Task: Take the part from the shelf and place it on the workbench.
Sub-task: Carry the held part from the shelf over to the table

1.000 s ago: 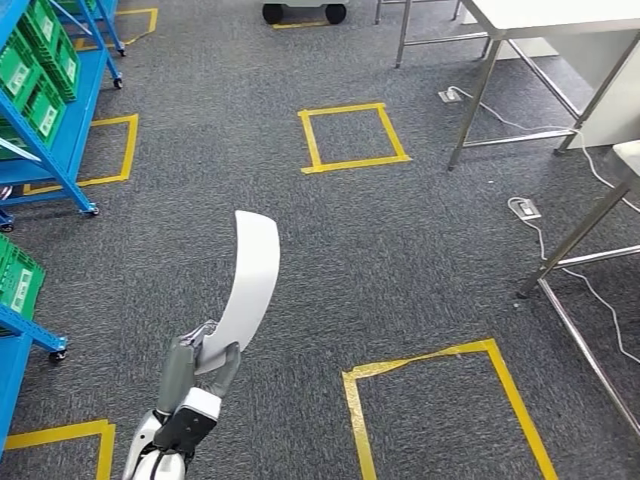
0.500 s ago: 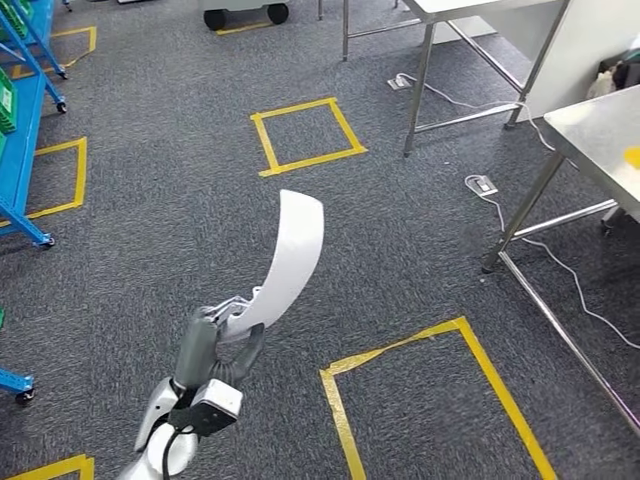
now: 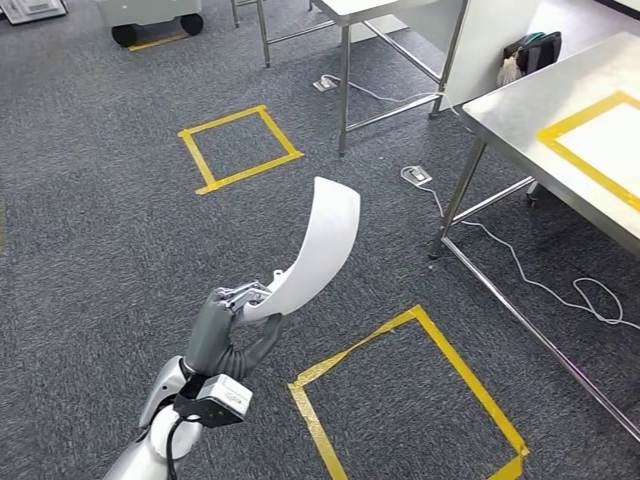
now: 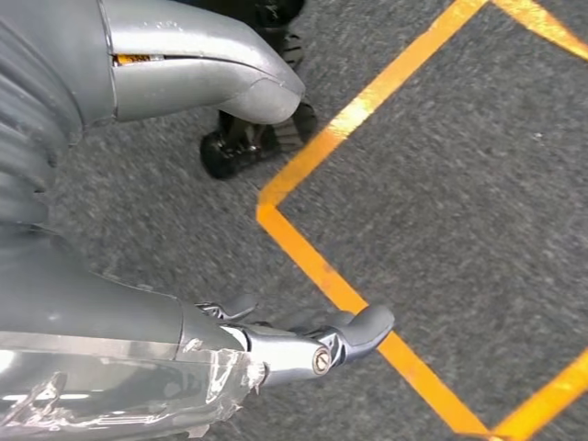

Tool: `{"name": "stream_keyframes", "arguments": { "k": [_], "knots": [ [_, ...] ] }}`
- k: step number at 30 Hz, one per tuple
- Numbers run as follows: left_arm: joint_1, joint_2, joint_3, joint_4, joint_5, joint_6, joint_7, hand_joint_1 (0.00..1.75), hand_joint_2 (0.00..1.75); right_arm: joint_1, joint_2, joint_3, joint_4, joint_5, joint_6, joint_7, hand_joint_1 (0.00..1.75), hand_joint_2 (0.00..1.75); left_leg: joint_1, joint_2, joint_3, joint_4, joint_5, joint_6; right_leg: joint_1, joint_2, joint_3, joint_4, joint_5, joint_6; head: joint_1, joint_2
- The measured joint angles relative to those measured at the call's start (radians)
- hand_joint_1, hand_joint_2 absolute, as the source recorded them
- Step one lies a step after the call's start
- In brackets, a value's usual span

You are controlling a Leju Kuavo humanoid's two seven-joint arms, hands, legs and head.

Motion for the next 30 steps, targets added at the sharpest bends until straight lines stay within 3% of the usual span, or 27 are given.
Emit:
{"name": "stream_keyframes", "arguments": {
  "k": [1, 3, 5, 6, 7, 8, 9, 11, 12, 14, 15, 16, 17, 18, 19, 20, 21, 22, 23, 24, 26, 27, 29, 30],
  "knots": [
    [-0.001, -0.001, -0.001, -0.001, 0.0, -0.001, 0.001, 1.75, 1.75, 0.0, -0.002, 0.0, 0.002, 0.002, -0.001, 0.004, 0.0, 1.75, 0.0, 0.011, 0.014, -0.001, -0.006, 0.004, 0.003, -0.03, -0.014, 0.028, -0.014, 0.003, 0.003, 0.0],
    [-0.002, 0.0, -0.002, -0.002, -0.001, -0.005, 0.001, 1.75, 1.75, -0.004, -0.003, 0.0, 0.008, 0.006, -0.003, 0.013, 0.0, 1.75, -0.001, 0.036, 0.043, -0.001, -0.026, 0.009, 0.005, -0.089, -0.081, 0.145, -0.053, 0.009, 0.006, 0.0],
    [-0.001, 0.001, -0.005, -0.002, -0.004, -0.011, 0.001, 1.75, 1.75, -0.004, -0.006, 0.0, 0.012, 0.011, -0.007, 0.022, 0.0, 1.75, 0.0, 0.06, 0.074, -0.001, -0.052, 0.008, 0.002, -0.107, -0.167, 0.258, -0.089, 0.015, 0.005, 0.0],
    [-0.001, 0.001, -0.007, -0.002, -0.005, -0.013, 0.001, 1.75, 1.75, -0.002, -0.007, 0.0, 0.013, 0.013, -0.009, 0.025, 0.0, 1.75, 0.002, 0.071, 0.094, -0.001, -0.068, 0.006, -0.001, -0.11, -0.193, 0.273, -0.093, 0.018, 0.006, 0.0],
    [-0.001, 0.001, -0.009, -0.002, -0.007, -0.016, 0.001, 1.75, 1.75, 0.001, -0.008, 0.0, 0.015, 0.015, -0.011, 0.028, 0.0, 1.75, 0.004, 0.081, 0.116, -0.001, -0.085, 0.003, -0.004, -0.114, -0.201, 0.252, -0.085, 0.022, 0.006, 0.0],
    [-0.001, 0.001, -0.012, -0.002, -0.007, -0.017, 0.001, 1.75, 1.75, 0.004, -0.01, 0.0, 0.017, 0.017, -0.012, 0.03, 0.0, 1.75, 0.007, 0.091, 0.14, -0.001, -0.104, -0.001, -0.007, -0.123, -0.196, 0.202, -0.06, 0.025, 0.006, 0.0],
    [-0.002, 0.001, -0.014, -0.002, -0.008, -0.018, 0.001, 1.75, 1.75, 0.006, -0.01, 0.0, 0.019, 0.02, -0.013, 0.031, 0.0, 1.75, 0.008, 0.101, 0.161, -0.002, -0.125, -0.007, -0.01, -0.146, -0.186, 0.138, -0.007, 0.028, 0.008, 0.0],
    [-0.003, 0.002, -0.017, -0.004, -0.009, -0.019, 0.001, 1.75, 1.75, 0.003, -0.01, 0.0, 0.026, 0.026, -0.013, 0.036, 0.0, 1.75, 0.003, 0.121, 0.193, -0.009, -0.161, -0.018, -0.01, -0.189, -0.173, 0.047, 0.092, 0.019, 0.01, 0.0],
    [-0.004, 0.002, -0.018, -0.006, -0.01, -0.02, 0.001, 1.75, 1.75, 0.001, -0.01, 0.001, 0.03, 0.029, -0.014, 0.037, 0.0, 1.75, 0.0, 0.129, 0.207, -0.018, -0.169, -0.025, -0.009, -0.197, -0.17, 0.027, 0.121, 0.01, 0.008, 0.0],
    [-0.01, 0.001, -0.02, -0.011, -0.011, -0.02, 0.0, 1.75, 1.75, -0.001, -0.011, 0.001, 0.033, 0.031, -0.015, 0.038, 0.0, 1.75, 0.001, 0.136, 0.222, -0.021, -0.157, -0.037, -0.009, -0.171, -0.155, 0.016, 0.112, -0.007, 0.002, 0.0],
    [-0.013, 0.0, -0.021, -0.013, -0.012, -0.02, -0.001, 1.75, 1.75, 0.001, -0.012, 0.001, 0.033, 0.031, -0.015, 0.038, 0.0, 1.75, 0.003, 0.125, 0.208, 0.016, -0.133, -0.041, -0.011, -0.159, -0.142, 0.01, 0.102, -0.013, 0.001, 0.0],
    [-0.015, 0.001, -0.022, -0.013, -0.012, -0.02, -0.001, 1.75, 1.75, 0.002, -0.013, 0.001, 0.033, 0.031, -0.015, 0.038, 0.0, 1.75, 0.006, 0.107, 0.17, 0.081, -0.107, -0.045, -0.012, -0.147, -0.127, 0.004, 0.092, -0.019, 0.001, 0.0],
    [-0.016, 0.003, -0.022, -0.014, -0.013, -0.02, -0.001, 1.75, 1.75, 0.003, -0.015, 0.001, 0.033, 0.031, -0.015, 0.038, 0.0, 1.75, 0.008, 0.087, 0.11, 0.165, -0.092, -0.047, -0.014, -0.133, -0.11, -0.001, 0.081, -0.025, -0.001, 0.0],
    [-0.014, 0.005, -0.022, -0.014, -0.014, -0.02, -0.001, 1.75, 1.75, 0.002, -0.016, 0.001, 0.033, 0.032, -0.015, 0.038, 0.0, 1.75, 0.01, 0.069, 0.04, 0.247, -0.099, -0.048, -0.014, -0.12, -0.093, -0.008, 0.07, -0.028, -0.002, 0.0],
    [-0.013, 0.007, -0.022, -0.014, -0.014, -0.02, -0.001, 1.75, 1.75, 0.001, -0.017, 0.001, 0.034, 0.034, -0.015, 0.038, 0.0, 1.75, 0.011, 0.059, -0.025, 0.304, -0.133, -0.049, -0.014, -0.105, -0.074, -0.014, 0.058, -0.03, -0.003, 0.0],
    [-0.012, 0.009, -0.023, -0.014, -0.014, -0.021, -0.001, 1.75, 1.75, 0.0, -0.018, 0.001, 0.034, 0.037, -0.015, 0.038, 0.0, 1.75, 0.012, 0.055, -0.08, 0.334, -0.185, -0.049, -0.015, -0.089, -0.053, -0.017, 0.045, -0.03, -0.003, 0.0],
    [-0.012, 0.01, -0.023, -0.014, -0.015, -0.022, -0.001, 1.75, 1.75, 0.0, -0.019, 0.001, 0.034, 0.04, -0.015, 0.038, 0.0, 1.75, 0.012, 0.054, -0.119, 0.336, -0.237, -0.048, -0.015, -0.072, -0.029, -0.019, 0.032, -0.029, -0.004, 0.0],
    [-0.013, 0.011, -0.024, -0.014, -0.015, -0.023, -0.001, 1.75, 1.75, 0.001, -0.019, 0.001, 0.034, 0.043, -0.015, 0.038, 0.0, 1.75, 0.013, 0.052, -0.144, 0.319, -0.268, -0.048, -0.016, -0.056, -0.004, -0.02, 0.017, -0.027, -0.003, 0.0],
    [-0.014, 0.011, -0.024, -0.014, -0.015, -0.025, -0.002, 1.75, 1.75, 0.001, -0.02, 0.002, 0.034, 0.046, -0.015, 0.039, 0.0, 1.75, 0.013, 0.048, -0.16, 0.284, -0.261, -0.048, -0.017, -0.041, 0.023, -0.02, 0.0, -0.025, -0.003, 0.0],
    [-0.015, 0.012, -0.025, -0.014, -0.015, -0.028, -0.002, 1.75, 1.75, 0.002, -0.02, 0.002, 0.035, 0.048, -0.015, 0.039, 0.0, 1.75, 0.014, 0.036, -0.167, 0.235, -0.203, -0.049, -0.019, -0.027, 0.042, -0.021, -0.017, -0.022, -0.003, 0.0],
    [-0.016, 0.015, -0.027, -0.014, -0.016, -0.034, -0.006, 1.75, 1.75, -0.001, -0.021, 0.003, 0.035, 0.052, -0.014, 0.039, 0.0, 1.75, 0.019, 0.006, -0.176, 0.109, -0.029, -0.049, -0.019, -0.001, 0.067, -0.012, -0.052, -0.012, -0.011, 0.0],
    [-0.016, 0.016, -0.029, -0.015, -0.016, -0.036, -0.008, 1.75, 1.75, -0.003, -0.022, 0.004, 0.036, 0.054, -0.014, 0.039, 0.0, 1.75, 0.021, -0.005, -0.178, 0.064, 0.038, -0.048, -0.018, 0.009, 0.07, -0.01, -0.07, -0.007, -0.015, 0.0],
    [-0.019, 0.017, -0.035, -0.018, -0.017, -0.039, -0.012, 1.75, 1.75, -0.003, -0.023, 0.005, 0.036, 0.057, -0.013, 0.039, 0.0, 1.75, 0.022, -0.005, -0.172, 0.027, 0.08, -0.044, -0.018, 0.026, 0.083, -0.015, -0.099, 0.001, -0.022, 0.0],
    [-0.022, 0.016, -0.039, -0.019, -0.017, -0.039, -0.014, 1.75, 1.75, 0.0, -0.024, 0.006, 0.036, 0.059, -0.013, 0.039, 0.0, 1.75, 0.023, 0.003, -0.165, 0.026, 0.099, -0.039, -0.018, 0.019, 0.093, -0.015, -0.11, 0.004, -0.022, 0.0]
  ]
}}
